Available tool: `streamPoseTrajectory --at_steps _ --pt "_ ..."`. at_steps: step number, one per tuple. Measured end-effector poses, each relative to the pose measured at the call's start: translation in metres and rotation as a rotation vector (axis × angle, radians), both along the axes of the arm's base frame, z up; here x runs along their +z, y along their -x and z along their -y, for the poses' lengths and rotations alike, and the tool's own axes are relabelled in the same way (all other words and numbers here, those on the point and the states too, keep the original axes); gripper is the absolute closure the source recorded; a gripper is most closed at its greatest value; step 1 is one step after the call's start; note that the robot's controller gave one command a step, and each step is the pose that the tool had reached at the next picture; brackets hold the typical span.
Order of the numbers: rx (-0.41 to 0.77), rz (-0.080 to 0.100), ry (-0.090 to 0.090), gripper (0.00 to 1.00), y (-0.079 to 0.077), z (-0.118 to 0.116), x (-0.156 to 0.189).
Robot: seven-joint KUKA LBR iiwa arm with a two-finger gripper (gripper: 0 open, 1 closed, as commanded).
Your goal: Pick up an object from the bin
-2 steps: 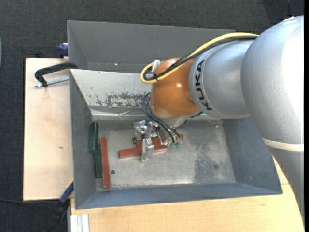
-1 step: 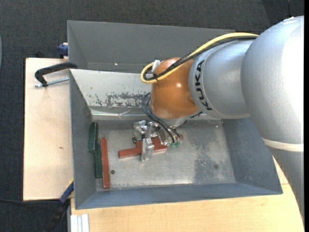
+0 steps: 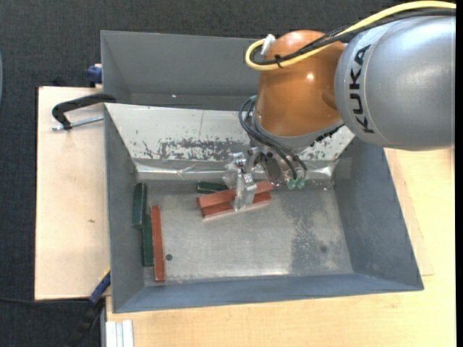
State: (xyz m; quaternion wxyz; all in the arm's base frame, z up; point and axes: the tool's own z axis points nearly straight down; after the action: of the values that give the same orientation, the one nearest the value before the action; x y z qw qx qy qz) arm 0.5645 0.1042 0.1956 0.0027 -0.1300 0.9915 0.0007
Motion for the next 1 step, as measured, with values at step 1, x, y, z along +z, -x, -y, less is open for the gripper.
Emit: streamPoseTrajectory --at_steps 1 --pt "0.0 0.0 0.0 1.0 0.0001 0.0 -0.0001"
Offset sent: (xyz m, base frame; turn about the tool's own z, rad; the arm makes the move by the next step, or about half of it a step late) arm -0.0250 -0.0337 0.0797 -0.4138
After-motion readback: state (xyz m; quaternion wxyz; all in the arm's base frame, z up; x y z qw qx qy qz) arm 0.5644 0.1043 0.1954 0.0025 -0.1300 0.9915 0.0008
